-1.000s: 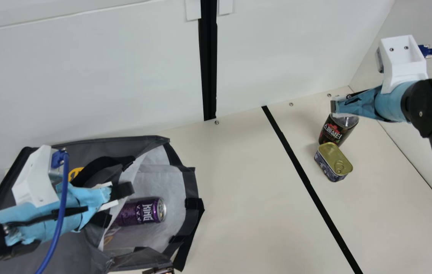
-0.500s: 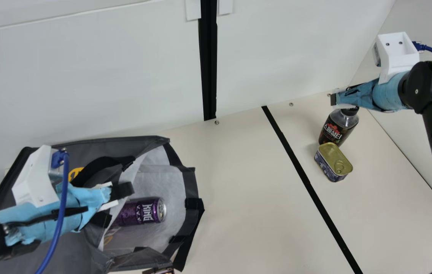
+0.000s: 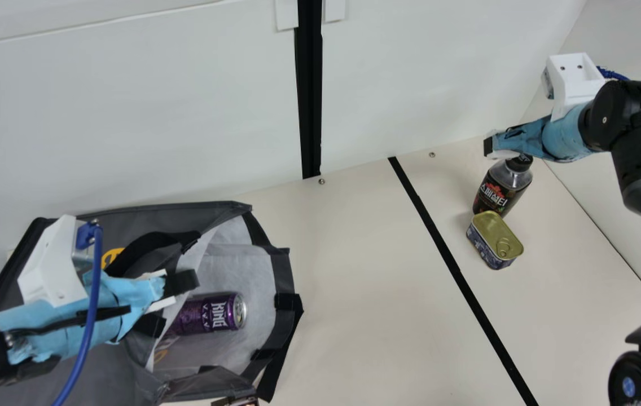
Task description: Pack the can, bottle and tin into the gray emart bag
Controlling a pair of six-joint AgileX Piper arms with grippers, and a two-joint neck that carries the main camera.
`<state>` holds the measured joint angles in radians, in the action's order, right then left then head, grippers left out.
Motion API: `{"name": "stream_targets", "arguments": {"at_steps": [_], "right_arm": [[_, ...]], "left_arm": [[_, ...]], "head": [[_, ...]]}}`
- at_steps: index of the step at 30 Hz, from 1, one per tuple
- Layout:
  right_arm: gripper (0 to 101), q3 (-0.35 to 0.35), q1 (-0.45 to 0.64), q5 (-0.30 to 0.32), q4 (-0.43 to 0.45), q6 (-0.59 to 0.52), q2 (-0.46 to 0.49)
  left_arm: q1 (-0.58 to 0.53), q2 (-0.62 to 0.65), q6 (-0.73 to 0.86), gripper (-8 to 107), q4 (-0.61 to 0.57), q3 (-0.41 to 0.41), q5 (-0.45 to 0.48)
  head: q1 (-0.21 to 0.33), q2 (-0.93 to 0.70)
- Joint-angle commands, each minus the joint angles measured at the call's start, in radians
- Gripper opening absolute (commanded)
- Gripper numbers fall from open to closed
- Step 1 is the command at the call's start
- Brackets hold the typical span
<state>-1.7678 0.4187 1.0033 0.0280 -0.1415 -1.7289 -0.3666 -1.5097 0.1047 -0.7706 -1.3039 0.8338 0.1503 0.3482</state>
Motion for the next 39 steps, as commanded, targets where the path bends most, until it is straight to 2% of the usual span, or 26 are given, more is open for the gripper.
{"name": "stream_targets", "arguments": {"at_steps": [1,22,39], "right_arm": [[91,-0.009,0.002,0.000,-0.006,-0.003,-0.015],[91,-0.128,0.047,0.025,-0.067,-0.050,-0.183],[91,-0.194,0.058,0.074,-0.080,-0.060,-0.267]], "left_arm": [[0.000,0.000,0.000,10,0.000,0.000,0.000],[0.000,0.000,0.000,10,0.000,0.000,0.000],[0.000,0.000,0.000,10,0.000,0.000,0.000]], "head": [[0.024,0.001],[0.024,0.001],[0.024,0.001]]}}
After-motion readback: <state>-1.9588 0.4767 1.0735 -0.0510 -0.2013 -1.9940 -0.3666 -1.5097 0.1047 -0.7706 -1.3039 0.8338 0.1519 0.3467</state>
